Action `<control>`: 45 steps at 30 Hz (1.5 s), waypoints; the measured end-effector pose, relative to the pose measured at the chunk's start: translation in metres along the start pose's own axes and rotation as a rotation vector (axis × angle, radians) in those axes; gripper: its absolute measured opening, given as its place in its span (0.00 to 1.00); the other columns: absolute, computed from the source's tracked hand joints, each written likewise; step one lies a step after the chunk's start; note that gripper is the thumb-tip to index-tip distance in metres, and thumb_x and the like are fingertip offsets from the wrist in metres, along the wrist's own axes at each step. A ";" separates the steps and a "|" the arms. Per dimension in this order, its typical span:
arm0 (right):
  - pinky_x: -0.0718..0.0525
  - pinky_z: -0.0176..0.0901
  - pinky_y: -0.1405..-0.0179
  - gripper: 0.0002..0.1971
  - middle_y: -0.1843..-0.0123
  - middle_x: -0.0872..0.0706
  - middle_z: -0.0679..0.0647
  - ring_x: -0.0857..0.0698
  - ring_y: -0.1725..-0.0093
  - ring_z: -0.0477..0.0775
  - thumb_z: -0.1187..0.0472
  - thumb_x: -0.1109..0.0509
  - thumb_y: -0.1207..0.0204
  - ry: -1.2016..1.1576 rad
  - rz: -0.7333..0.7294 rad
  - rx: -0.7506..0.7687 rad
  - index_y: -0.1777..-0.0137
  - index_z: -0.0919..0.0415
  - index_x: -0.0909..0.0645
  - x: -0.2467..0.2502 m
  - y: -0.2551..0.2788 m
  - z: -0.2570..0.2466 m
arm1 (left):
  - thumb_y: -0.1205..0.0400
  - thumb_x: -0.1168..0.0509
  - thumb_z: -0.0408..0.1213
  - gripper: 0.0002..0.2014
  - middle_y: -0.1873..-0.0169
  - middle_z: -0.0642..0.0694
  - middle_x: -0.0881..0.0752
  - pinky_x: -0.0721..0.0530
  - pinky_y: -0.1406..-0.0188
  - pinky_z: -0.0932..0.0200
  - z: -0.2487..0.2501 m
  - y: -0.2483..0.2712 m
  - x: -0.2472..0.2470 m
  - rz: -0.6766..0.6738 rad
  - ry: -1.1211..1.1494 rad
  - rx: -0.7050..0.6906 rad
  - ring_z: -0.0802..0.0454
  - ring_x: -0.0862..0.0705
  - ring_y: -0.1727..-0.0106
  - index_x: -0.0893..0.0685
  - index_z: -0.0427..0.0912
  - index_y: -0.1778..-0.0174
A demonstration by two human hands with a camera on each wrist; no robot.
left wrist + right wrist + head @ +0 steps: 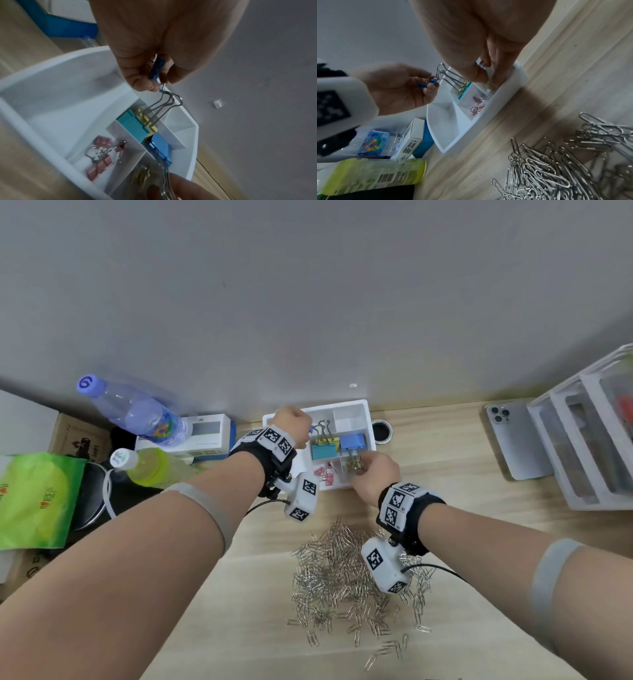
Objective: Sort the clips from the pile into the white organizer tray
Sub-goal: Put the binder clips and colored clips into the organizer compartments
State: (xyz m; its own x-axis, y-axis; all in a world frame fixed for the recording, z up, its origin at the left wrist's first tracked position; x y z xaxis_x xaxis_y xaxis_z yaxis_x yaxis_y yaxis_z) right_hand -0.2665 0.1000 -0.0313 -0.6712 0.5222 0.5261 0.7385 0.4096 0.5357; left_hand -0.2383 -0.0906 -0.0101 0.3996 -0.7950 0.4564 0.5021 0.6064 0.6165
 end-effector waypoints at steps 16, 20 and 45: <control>0.17 0.46 0.37 0.19 0.52 0.14 0.50 0.13 0.45 0.55 0.64 0.27 0.27 -0.057 0.013 0.014 0.35 0.61 0.19 -0.009 -0.013 0.024 | 0.38 0.43 0.49 0.10 0.69 0.41 0.18 0.17 0.58 0.45 -0.001 -0.036 -0.019 0.054 0.063 0.016 0.42 0.19 0.64 0.25 0.46 0.74; 0.17 0.48 0.35 0.20 0.52 0.15 0.51 0.13 0.45 0.56 0.65 0.28 0.27 -0.064 0.002 0.028 0.34 0.62 0.20 -0.010 -0.012 0.026 | 0.32 0.43 0.48 0.08 0.65 0.40 0.21 0.18 0.58 0.47 -0.001 -0.027 -0.015 0.074 0.099 0.015 0.43 0.21 0.63 0.26 0.48 0.70; 0.08 0.53 0.57 0.10 0.60 0.07 0.64 0.07 0.62 0.61 0.65 0.32 0.23 0.119 -0.705 -0.392 0.49 0.73 0.15 -0.009 0.107 0.154 | 0.17 0.37 0.40 0.13 0.61 0.36 0.09 0.10 0.64 0.56 -0.156 0.151 -0.025 -0.279 -0.221 0.319 0.45 0.10 0.66 0.15 0.34 0.58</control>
State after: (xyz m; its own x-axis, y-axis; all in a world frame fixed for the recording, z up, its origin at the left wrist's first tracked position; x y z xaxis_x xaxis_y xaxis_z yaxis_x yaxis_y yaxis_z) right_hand -0.1720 0.2541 -0.0804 -0.9885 0.1473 0.0341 0.0788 0.3089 0.9478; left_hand -0.0526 0.0235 -0.0278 0.0935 -0.9322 0.3496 0.2923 0.3614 0.8854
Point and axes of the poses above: each hand's wrist, its own y-axis away from the middle knuckle, its own x-axis out of the back of the hand, z = x × y, the point moved 3 cm from there along -y, towards the middle knuckle
